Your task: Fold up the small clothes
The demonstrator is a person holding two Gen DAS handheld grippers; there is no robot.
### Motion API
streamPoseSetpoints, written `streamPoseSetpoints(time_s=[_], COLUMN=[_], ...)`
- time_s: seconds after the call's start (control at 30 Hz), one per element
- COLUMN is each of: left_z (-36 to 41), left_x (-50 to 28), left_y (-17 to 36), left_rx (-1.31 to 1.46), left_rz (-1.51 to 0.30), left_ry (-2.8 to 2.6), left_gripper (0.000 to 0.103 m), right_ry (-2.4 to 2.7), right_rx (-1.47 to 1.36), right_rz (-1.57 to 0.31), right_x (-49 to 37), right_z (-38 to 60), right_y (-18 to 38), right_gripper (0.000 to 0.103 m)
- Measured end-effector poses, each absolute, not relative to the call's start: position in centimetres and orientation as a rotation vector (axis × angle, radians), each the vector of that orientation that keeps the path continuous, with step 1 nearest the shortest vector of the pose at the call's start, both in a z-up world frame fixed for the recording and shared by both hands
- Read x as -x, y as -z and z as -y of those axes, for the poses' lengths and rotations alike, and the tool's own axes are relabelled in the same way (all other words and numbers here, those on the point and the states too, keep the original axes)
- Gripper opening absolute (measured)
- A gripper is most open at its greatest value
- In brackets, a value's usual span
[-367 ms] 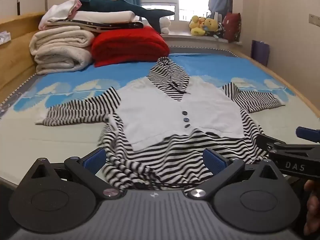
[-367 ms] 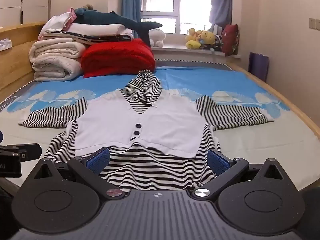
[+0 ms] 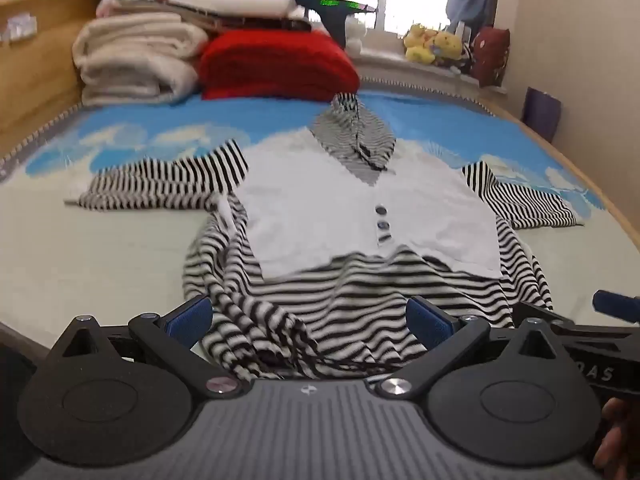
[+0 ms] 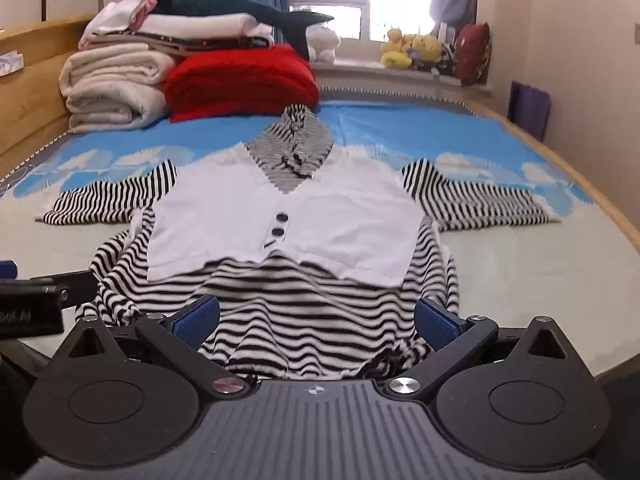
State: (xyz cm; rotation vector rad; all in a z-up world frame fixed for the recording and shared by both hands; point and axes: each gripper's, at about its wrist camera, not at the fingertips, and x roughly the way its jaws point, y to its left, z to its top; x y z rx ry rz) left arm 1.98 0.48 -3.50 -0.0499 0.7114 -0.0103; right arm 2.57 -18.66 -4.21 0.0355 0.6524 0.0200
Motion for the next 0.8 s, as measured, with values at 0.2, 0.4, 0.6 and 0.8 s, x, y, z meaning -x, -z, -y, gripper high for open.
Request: streamPoseSetpoints(time_s=[0.2,0.4,0.6,0.8], left_z=[0.2,0.0,0.5,0.8], left_x=[-2.2,-2.3,-1.7,-1.6], left_y=[4.9,5.5,5.2,5.2], left_rx=[-0.025,0.007,-0.010,-0.024], left_rz=[-0.721,-0.674,-0.584,-0.589], left_ry=[-0.002,-0.027,-0.011,0.035], left_gripper=[0.103,0.101,0.097,0.097], right_ry=[-0.011,-0.001,0.008,0.020], right_rx=[-0.061,-0.054,-0.029,-0.030], right_rz=[-0.664,-0.666,-0.640,-0.629], right_x=[-3.6,-3.7,-3.6,-3.5], right_z=[18.2,18.1,17.8,17.9], right_y=[4.2,4.8,4.7,4.6], right_gripper=[0.102,0.102,0.102,0.101])
